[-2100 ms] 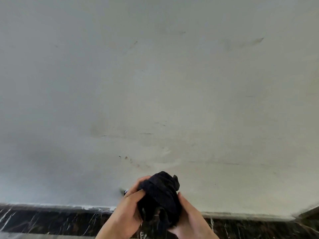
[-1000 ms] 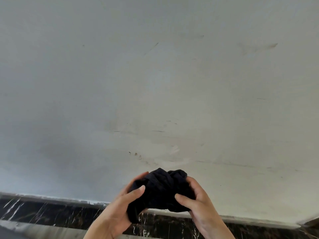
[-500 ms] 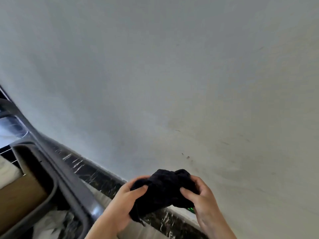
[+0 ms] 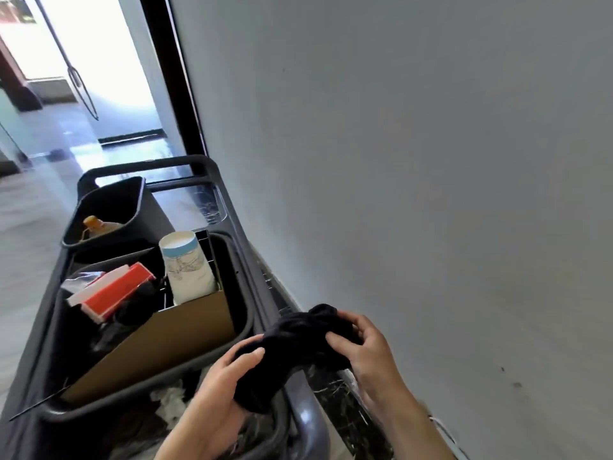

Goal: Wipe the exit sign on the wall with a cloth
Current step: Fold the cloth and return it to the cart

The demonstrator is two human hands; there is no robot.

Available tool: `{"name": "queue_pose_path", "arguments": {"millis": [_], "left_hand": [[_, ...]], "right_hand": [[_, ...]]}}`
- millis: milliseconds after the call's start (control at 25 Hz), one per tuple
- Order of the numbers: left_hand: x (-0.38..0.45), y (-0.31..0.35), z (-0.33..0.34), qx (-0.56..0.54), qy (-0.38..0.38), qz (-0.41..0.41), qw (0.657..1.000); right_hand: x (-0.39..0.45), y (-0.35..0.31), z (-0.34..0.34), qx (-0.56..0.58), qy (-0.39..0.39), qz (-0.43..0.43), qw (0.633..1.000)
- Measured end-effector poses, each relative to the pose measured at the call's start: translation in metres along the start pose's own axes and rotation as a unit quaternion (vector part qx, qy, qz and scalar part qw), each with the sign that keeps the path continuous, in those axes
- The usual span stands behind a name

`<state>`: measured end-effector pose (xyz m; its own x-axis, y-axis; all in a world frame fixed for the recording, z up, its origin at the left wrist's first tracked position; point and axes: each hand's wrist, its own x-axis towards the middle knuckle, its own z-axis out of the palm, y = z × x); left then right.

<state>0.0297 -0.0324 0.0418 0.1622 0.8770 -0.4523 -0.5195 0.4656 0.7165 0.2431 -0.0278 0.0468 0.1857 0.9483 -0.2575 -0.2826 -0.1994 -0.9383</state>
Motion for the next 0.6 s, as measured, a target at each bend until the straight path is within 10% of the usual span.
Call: {"name": "queue_pose_path", "arguments": {"millis": [600], "left_hand": [[0.066, -0.029, -0.046, -0.012, 0.257, -0.054, 0.965]], "right_hand": [[0.082, 0.084, 0.05, -0.071, 0.094, 0.095, 0.988]]}}
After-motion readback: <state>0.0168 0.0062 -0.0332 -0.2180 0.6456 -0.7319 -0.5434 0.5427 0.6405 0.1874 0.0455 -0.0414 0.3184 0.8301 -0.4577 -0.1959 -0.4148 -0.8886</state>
